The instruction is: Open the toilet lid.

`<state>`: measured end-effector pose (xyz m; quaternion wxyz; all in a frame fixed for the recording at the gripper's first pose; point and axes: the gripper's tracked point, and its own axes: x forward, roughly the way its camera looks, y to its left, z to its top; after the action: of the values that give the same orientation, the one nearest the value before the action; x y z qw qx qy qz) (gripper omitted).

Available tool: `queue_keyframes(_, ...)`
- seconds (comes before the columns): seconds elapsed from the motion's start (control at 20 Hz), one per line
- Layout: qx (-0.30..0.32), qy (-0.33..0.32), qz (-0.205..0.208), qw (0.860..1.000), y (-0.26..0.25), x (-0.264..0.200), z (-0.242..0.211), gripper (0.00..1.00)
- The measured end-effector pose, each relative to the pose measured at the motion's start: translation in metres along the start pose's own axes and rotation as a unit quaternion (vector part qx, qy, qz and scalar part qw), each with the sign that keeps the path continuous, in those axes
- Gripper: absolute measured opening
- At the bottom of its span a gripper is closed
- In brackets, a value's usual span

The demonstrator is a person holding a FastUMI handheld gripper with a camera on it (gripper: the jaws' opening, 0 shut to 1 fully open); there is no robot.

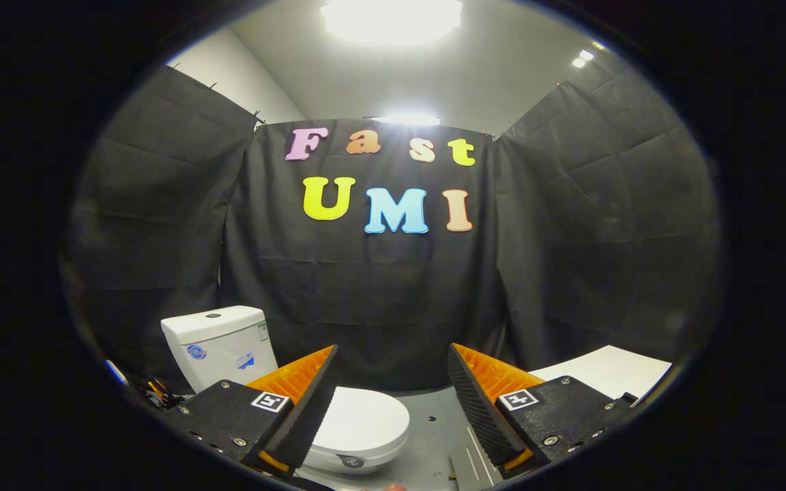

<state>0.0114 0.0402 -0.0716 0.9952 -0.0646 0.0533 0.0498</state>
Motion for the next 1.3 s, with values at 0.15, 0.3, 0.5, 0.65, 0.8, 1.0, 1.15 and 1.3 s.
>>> queue_keyframes(0.15, 0.019, -0.005, 0.014, 1.0, 0.008, 0.003, -0.002, 0.96)
queue_keyframes(0.3, 0.035, 0.004, 0.019, 0.999, 0.015, 0.008, -0.013, 0.96)
queue_keyframes(0.5, 0.072, 0.02, 0.035, 0.997, 0.026, 0.017, -0.029, 0.95)
queue_keyframes(0.65, 0.129, 0.031, 0.047, 0.99, 0.034, 0.023, -0.042, 0.96)
queue_keyframes(0.8, 0.158, 0.045, 0.043, 0.986, 0.032, 0.027, -0.065, 0.96)
queue_keyframes(1.0, 0.188, 0.084, 0.032, 0.978, 0.031, 0.033, -0.107, 0.96)
queue_keyframes(1.15, 0.202, 0.117, 0.008, 0.972, 0.029, 0.04, -0.139, 0.96)
queue_keyframes(1.3, 0.225, 0.145, 0.0, 0.963, 0.041, 0.043, -0.172, 0.96)
